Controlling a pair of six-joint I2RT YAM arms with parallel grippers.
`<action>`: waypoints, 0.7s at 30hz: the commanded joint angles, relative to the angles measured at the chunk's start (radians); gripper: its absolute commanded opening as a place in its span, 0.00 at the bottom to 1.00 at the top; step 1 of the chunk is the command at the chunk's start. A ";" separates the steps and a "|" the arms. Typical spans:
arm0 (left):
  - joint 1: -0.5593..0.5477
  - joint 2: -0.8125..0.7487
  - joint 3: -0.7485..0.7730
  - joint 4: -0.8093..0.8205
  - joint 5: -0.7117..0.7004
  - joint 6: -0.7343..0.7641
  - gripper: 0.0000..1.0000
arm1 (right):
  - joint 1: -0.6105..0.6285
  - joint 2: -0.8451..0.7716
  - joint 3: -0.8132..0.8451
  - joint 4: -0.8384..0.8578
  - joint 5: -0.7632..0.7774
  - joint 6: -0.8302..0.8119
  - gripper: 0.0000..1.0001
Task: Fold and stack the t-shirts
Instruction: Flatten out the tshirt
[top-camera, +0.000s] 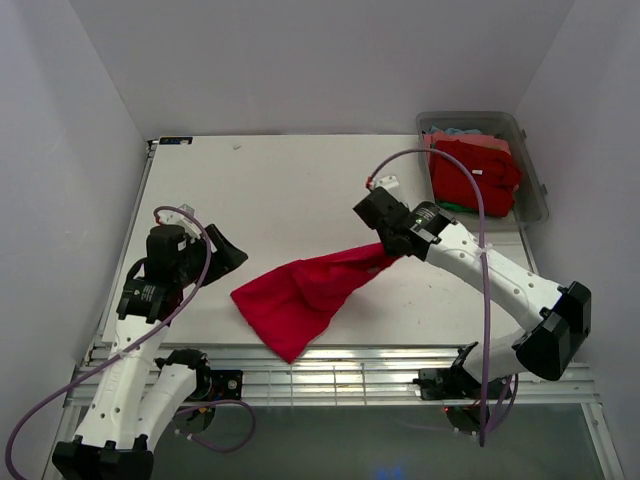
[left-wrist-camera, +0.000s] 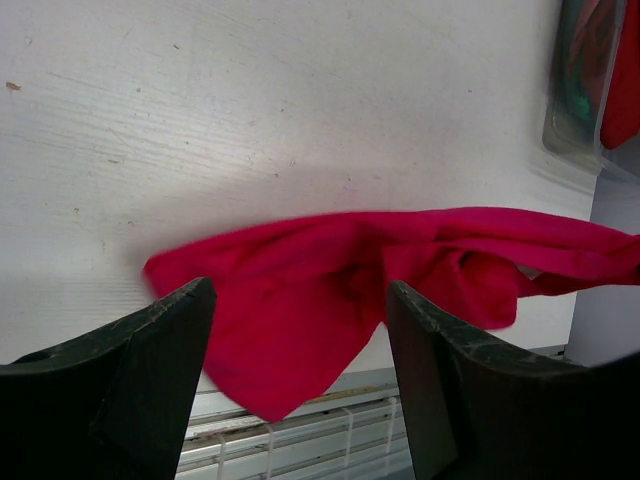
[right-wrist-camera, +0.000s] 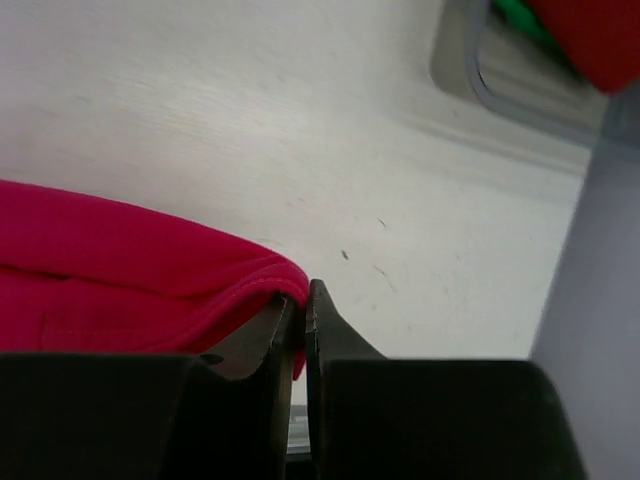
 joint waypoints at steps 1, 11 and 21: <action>-0.001 0.017 0.004 0.023 0.021 0.002 0.79 | -0.118 -0.137 -0.191 0.023 0.070 0.061 0.08; -0.013 0.043 -0.028 0.117 0.163 -0.024 0.76 | -0.183 -0.193 -0.370 0.195 -0.110 0.058 0.46; -0.605 0.479 0.080 0.411 -0.117 -0.105 0.77 | -0.181 -0.162 -0.400 0.439 -0.393 -0.038 0.56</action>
